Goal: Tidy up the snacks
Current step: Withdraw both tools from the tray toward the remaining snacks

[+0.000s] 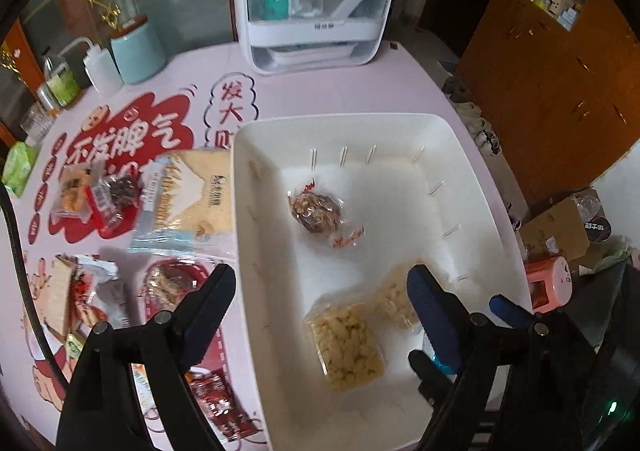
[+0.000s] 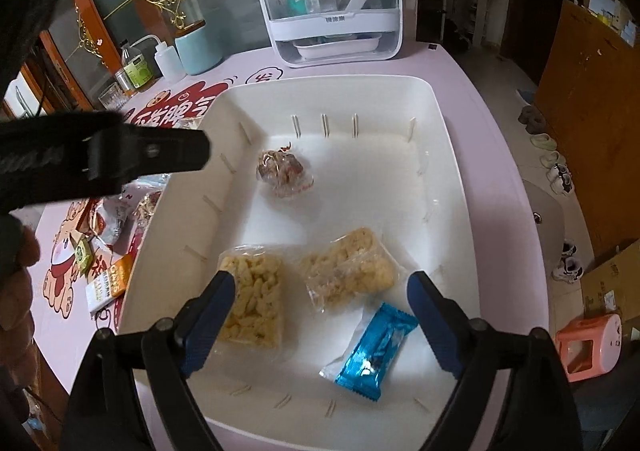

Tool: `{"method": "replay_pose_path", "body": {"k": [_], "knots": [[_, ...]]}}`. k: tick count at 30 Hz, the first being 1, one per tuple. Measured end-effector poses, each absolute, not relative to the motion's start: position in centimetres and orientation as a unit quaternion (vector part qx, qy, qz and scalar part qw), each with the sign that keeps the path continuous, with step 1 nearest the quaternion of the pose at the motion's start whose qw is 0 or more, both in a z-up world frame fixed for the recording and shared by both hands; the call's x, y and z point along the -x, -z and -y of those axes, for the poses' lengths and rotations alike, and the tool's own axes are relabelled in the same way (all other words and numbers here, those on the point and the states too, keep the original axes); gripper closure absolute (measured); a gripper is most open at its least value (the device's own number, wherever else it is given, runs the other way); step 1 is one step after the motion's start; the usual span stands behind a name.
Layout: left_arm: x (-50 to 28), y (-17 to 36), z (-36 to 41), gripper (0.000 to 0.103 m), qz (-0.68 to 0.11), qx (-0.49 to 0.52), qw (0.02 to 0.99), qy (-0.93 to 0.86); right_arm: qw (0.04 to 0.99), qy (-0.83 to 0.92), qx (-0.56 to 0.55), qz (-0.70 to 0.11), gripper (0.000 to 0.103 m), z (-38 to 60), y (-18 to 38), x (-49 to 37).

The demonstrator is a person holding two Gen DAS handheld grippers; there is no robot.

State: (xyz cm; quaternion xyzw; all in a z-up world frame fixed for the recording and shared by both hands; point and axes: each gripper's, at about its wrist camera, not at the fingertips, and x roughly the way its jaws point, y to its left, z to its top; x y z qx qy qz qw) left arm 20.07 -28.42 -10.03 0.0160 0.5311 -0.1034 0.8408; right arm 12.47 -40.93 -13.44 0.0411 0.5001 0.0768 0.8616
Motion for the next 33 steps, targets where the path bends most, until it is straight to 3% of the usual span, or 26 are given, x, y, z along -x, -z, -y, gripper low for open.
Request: {"method": "replay_pose_path", "body": {"k": [17,33], "knots": [[-10.8,2.9,22.2,0.016,-0.447,-0.052,0.888,0.092,0.888,-0.077,-0.045,-0.450,0.014,36.8,7.8,-8.3],[-8.4,0.1,4.6,0.016,-0.441,-0.033,0.895,0.061,0.904,-0.089,-0.020,-0.418,0.014,22.9,2.5,-6.6]]}}
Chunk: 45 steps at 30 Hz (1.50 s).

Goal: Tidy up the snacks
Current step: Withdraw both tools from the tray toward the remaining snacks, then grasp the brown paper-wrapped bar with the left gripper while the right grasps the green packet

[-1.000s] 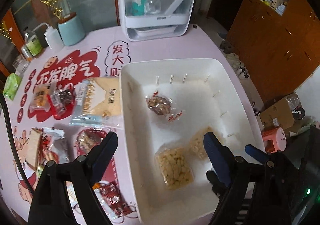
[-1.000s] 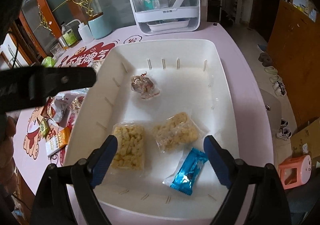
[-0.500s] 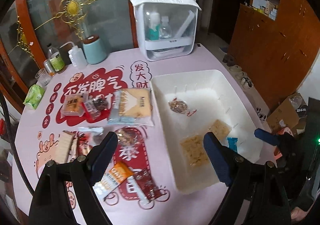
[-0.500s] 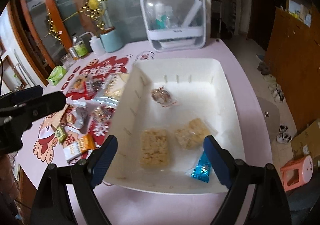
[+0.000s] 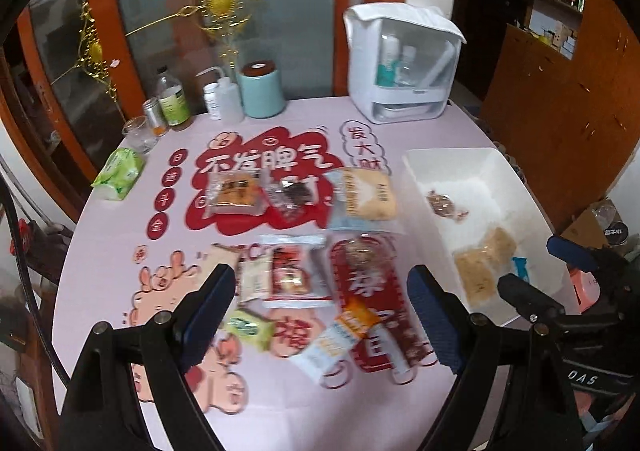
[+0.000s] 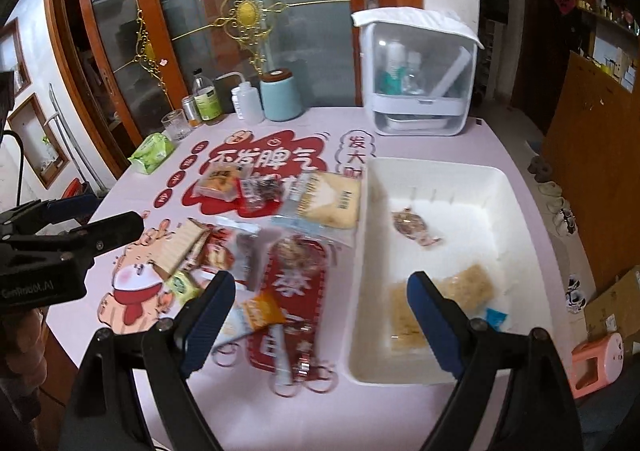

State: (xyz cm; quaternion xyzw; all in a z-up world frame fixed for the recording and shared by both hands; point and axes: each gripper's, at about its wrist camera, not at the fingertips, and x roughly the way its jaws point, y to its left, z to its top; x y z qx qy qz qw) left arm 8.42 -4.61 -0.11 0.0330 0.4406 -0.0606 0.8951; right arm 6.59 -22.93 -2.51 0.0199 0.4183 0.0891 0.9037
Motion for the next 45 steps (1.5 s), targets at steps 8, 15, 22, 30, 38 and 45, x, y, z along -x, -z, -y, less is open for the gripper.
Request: {"method": "replay_pose_path", "body": {"k": [8,15,22,30,38,45], "knots": [[-9.3,-0.6,-4.9,0.016,-0.422,-0.022,0.905,0.045,0.911,-0.072,0.024,-0.406,0.014,15.2,2.2,-6.0],[-11.6,1.2,-11.6,0.016,-0.422,-0.037,0.906,0.009,0.888,-0.119,0.036,-0.443,0.015,9.1,5.8,-7.0],[-14.4,4.9,-15.8,0.016,-0.454,-0.022,0.891,0.000,0.861,-0.172,0.078,-0.473,0.015,4.0,10.4,-7.9],[-17.6,11.4,-16.3,0.016,-0.516,-0.007,0.856,0.031,0.841,-0.222,0.128,-0.476,0.015,1.1,14.8,-9.5],[-21.4,18.4,-14.5,0.016,-0.582,-0.004,0.811,0.051,0.824,-0.252,0.167,-0.479,0.015,-0.7,18.5,-11.8],[-23.1,21.8,-12.5,0.016,-0.614,-0.011,0.785,0.074,0.805,-0.277,0.181,-0.492,0.016,-1.3,21.1,-12.7]]}}
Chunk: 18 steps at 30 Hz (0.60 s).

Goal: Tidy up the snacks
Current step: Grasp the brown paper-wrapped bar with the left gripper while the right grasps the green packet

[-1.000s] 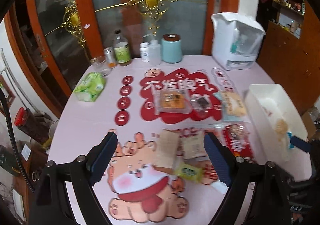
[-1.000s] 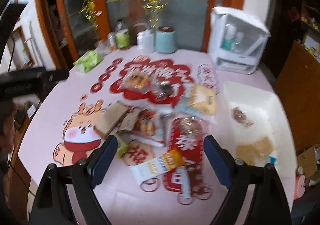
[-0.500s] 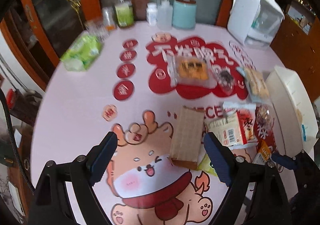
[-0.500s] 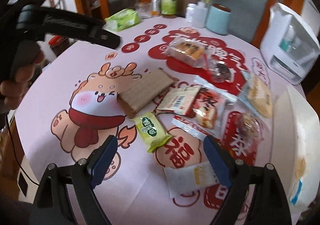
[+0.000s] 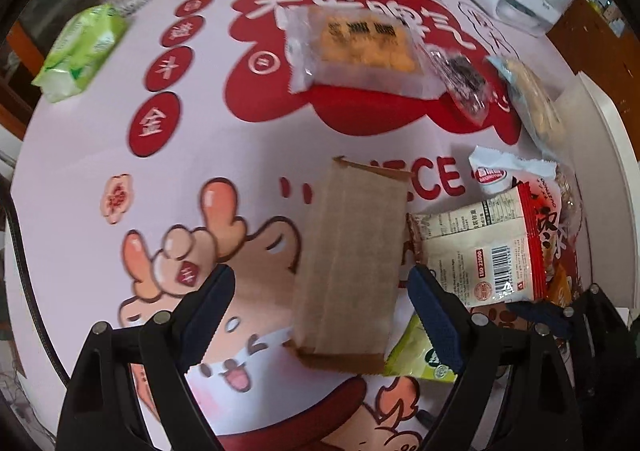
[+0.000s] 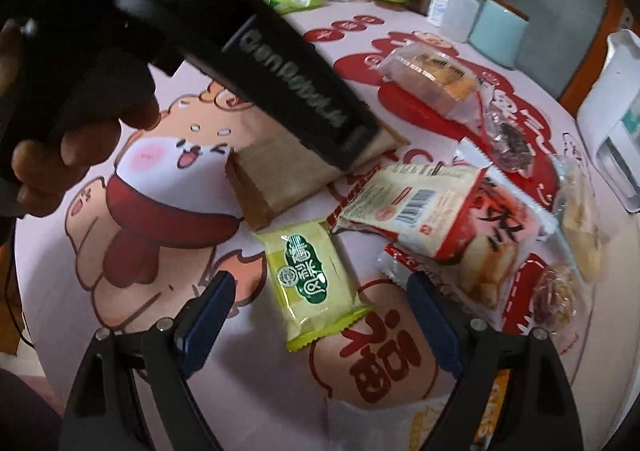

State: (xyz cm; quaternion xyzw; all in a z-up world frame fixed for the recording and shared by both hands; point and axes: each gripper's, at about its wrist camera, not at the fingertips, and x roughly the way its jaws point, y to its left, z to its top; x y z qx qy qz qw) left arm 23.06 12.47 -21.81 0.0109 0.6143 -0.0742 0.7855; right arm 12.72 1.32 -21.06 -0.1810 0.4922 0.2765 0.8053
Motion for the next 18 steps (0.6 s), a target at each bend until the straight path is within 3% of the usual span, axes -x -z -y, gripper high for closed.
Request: {"method": "replay_pose_path", "body": {"k": [8,13,18], "knots": [[-24.1,23.4,-10.7,0.016,-0.628,-0.036,0.773,0.084,0.797,-0.299,0.166,-0.498,0.050,-1.1,21.7,-13.0],[-24.5,24.5,-10.5,0.016,-0.639,-0.046,0.764,0.077,0.794,-0.305,0.165,-0.499,0.064,-0.9,21.4,-12.9],[-24.4,24.9,-10.1,0.016,-0.634,-0.068,0.767,0.068,0.794,-0.303,0.154,-0.505,0.064,-0.8,21.2,-11.7]]}}
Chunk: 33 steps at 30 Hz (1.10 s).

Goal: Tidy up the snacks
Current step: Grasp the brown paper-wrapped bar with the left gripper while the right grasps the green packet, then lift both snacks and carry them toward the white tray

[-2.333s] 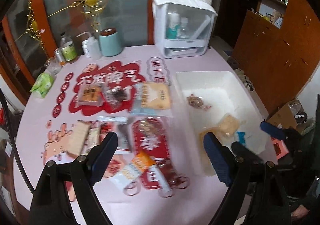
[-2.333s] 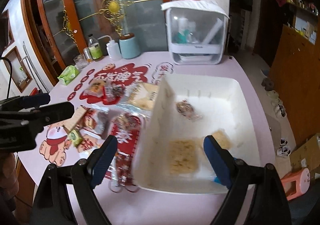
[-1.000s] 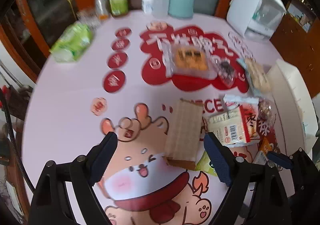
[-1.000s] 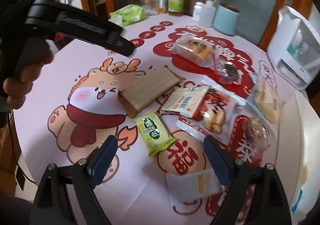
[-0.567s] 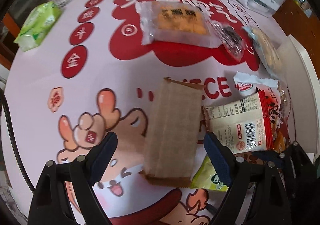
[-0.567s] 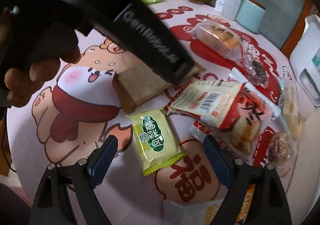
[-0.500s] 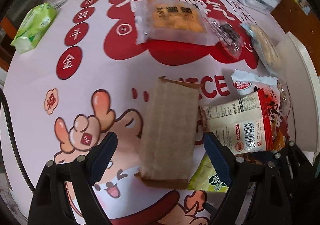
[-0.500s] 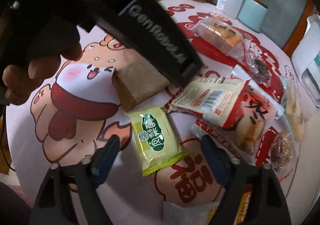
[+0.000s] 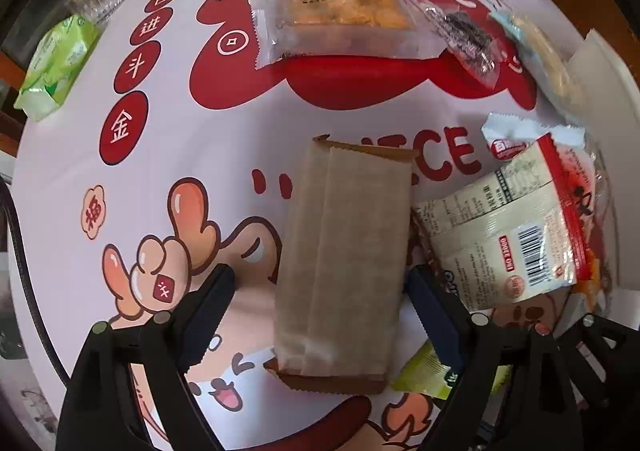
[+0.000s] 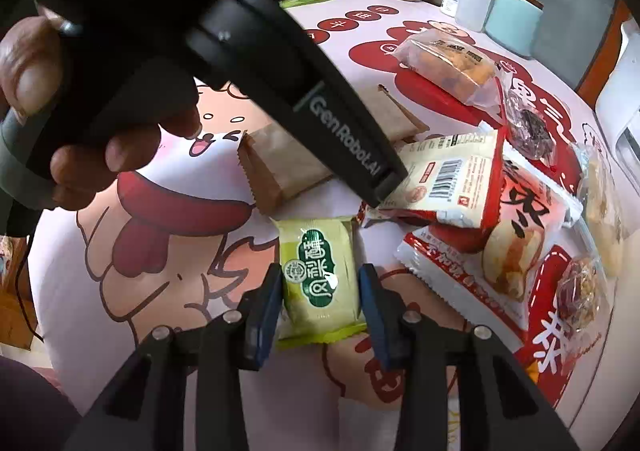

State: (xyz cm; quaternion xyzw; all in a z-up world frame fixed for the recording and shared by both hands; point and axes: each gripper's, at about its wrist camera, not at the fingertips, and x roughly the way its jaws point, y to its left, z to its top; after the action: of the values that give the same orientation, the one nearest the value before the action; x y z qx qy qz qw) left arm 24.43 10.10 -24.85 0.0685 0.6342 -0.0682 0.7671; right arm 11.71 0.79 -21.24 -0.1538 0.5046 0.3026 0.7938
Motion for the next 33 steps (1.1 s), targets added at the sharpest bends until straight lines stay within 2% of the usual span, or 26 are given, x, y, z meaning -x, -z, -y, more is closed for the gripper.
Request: {"method": "replay_pose_path", "body": {"k": [3,7,18,33], "knots": [[-24.4,24.7,-9.8,0.020,-0.635,-0.066,0.767,0.069,0.790,-0.306,0.145,-0.510,0.065,-0.8,21.1,-11.2],[-24.3,23.9,-9.6,0.049,-0.626,-0.069,0.774,0.071,0.793,-0.304,0.140,-0.509,0.065,-0.6,20.6,-10.3],[-21.2,22.0,-10.6,0.050,-0.620,-0.067,0.780,0.056,0.807,-0.298,0.122,-0.495,0.065,0.1,18.2,-7.9],[-14.7,11.6,-7.8,0.050,-0.540,-0.082,0.834,0.075,0.848,-0.266,0.098,-0.447,0.065,4.2,12.1,-3.3]]}}
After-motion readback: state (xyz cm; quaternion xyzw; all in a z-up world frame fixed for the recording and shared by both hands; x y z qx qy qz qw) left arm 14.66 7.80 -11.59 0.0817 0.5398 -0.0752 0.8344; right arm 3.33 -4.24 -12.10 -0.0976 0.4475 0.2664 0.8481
